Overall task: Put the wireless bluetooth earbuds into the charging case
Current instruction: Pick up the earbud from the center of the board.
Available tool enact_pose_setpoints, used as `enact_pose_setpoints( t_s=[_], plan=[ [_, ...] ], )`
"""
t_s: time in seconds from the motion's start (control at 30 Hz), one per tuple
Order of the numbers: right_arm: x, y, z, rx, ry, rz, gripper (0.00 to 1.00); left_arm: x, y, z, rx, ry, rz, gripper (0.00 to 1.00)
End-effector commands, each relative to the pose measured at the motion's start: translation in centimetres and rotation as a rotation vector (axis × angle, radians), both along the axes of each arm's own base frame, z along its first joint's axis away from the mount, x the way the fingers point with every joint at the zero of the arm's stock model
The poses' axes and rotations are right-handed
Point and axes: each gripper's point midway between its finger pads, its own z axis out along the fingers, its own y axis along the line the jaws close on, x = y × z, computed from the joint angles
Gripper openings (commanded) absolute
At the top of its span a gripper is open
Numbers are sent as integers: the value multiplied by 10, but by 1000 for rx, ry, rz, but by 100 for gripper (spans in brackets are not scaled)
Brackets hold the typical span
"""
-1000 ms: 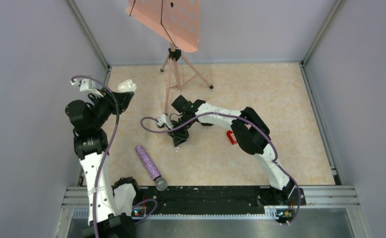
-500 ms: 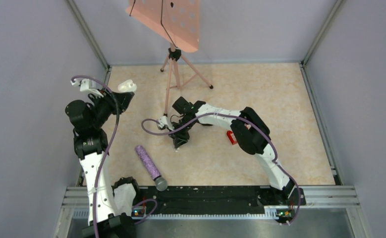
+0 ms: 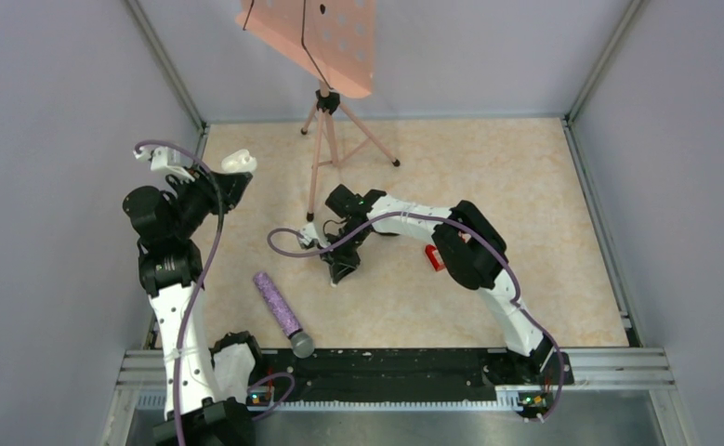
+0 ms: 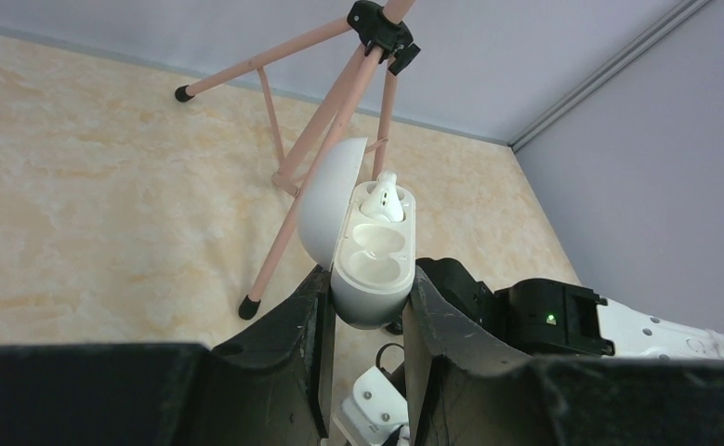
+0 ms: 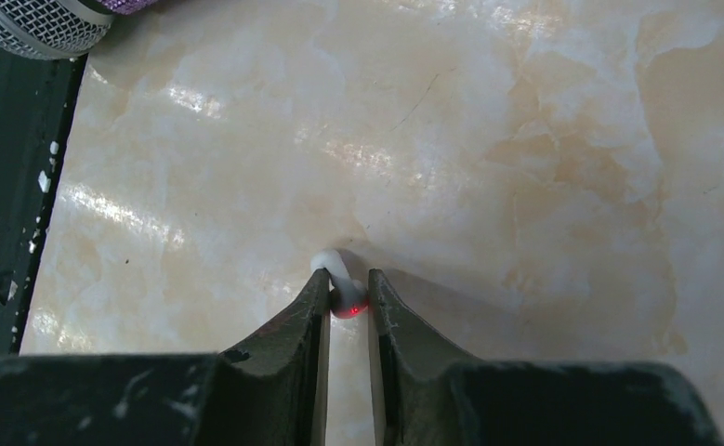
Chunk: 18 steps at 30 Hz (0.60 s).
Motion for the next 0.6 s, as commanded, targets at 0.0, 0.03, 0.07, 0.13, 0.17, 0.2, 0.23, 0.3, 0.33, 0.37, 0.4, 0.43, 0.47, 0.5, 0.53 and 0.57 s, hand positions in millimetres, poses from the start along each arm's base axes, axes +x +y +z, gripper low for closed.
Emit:
enact_pose_setpoints(
  t_s=[0.0,0.03,0.07,0.13,0.17,0.2,0.23,0.3,0.33,0.37,0.4,0.43,0.47,0.5,0.53,0.57],
  plan=[
    [-13,-1,14,21,-8,56,12,-1,-1,17,19,-60,-11,0],
    [-13,-1,16,22,-4,57,9,-1,-1,17,19,-58,-11,0],
    [-14,-1,19,28,-5,59,7,0,-1,17,19,-58,-13,0],
    [-14,0,25,39,-6,56,3,0,-1,16,17,-58,-17,0],
    [-14,1,30,47,-8,56,2,0,-2,16,17,-59,-22,0],
    [-13,1,35,54,-10,52,0,0,-3,16,15,-60,-30,0],
    [-13,1,41,58,-9,44,0,1,-4,16,12,-60,-41,0],
    [-10,-1,58,80,-15,23,0,1,-9,16,15,-68,-81,0],
    [-8,-4,70,97,-16,8,0,1,-12,15,18,-75,-108,0],
    [-5,-7,82,113,-18,-12,0,0,-16,15,23,-86,-142,0],
    [-1,-12,97,134,-21,-41,0,-1,-20,16,36,-106,-182,0],
    [2,-18,112,160,-26,-68,0,-1,-24,14,46,-120,-221,0],
    [4,-26,124,178,-26,-101,0,-1,-29,12,61,-133,-259,0],
    [8,-34,140,209,-38,-134,0,-1,-34,9,73,-145,-295,0],
    [12,-41,156,237,-51,-170,0,-1,-40,6,84,-156,-331,0],
    [14,-48,175,271,-66,-202,0,-1,-46,3,95,-170,-365,0]
  ],
)
